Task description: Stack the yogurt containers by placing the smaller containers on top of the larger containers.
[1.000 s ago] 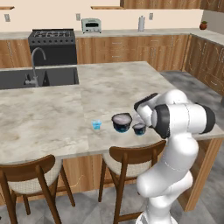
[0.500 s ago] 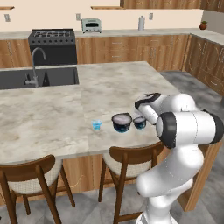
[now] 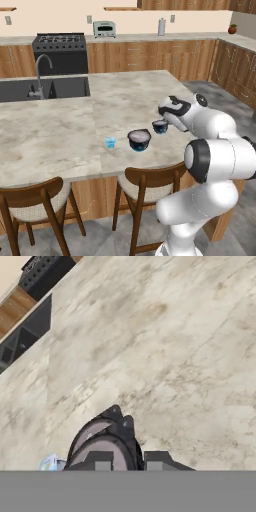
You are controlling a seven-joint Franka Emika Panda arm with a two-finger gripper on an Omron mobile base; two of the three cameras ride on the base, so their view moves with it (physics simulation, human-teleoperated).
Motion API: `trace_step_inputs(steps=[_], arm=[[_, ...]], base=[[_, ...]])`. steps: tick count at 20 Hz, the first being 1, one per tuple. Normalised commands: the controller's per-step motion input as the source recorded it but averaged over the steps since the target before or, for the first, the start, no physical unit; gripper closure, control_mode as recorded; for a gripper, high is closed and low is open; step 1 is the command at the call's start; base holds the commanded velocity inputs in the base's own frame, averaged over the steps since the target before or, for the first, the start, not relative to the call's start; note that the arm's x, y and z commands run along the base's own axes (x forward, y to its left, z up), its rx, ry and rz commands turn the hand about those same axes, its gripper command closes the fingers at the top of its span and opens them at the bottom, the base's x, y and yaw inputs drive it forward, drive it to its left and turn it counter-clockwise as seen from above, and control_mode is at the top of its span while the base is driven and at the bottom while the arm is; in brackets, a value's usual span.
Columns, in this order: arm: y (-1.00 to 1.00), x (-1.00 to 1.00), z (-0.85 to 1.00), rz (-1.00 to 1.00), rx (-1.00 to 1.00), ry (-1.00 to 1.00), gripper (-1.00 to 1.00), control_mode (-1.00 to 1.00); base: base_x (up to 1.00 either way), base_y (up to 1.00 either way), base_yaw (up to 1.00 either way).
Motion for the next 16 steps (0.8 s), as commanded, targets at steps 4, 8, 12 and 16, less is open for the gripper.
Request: trace_step_inputs(steps=[4, 8, 12, 16], arm=[[0.31, -0.02, 0.15, 0.0, 0.07, -0.1, 1.0, -1.0], [0.42, 0.0, 0.0, 0.0, 0.05, -0.09, 1.0, -1.0], [0.33, -0.02, 0.0, 0.0, 0.01, -0.09, 1.0, -1.0], [0.24, -0.06, 0.0, 0.0, 0.0, -0.13, 1.0, -1.0]], base=[[0.0, 0.0, 0.0], [0.0, 0.0, 0.0], [0.0, 0.0, 0.0], [0.0, 0.0, 0.0]])
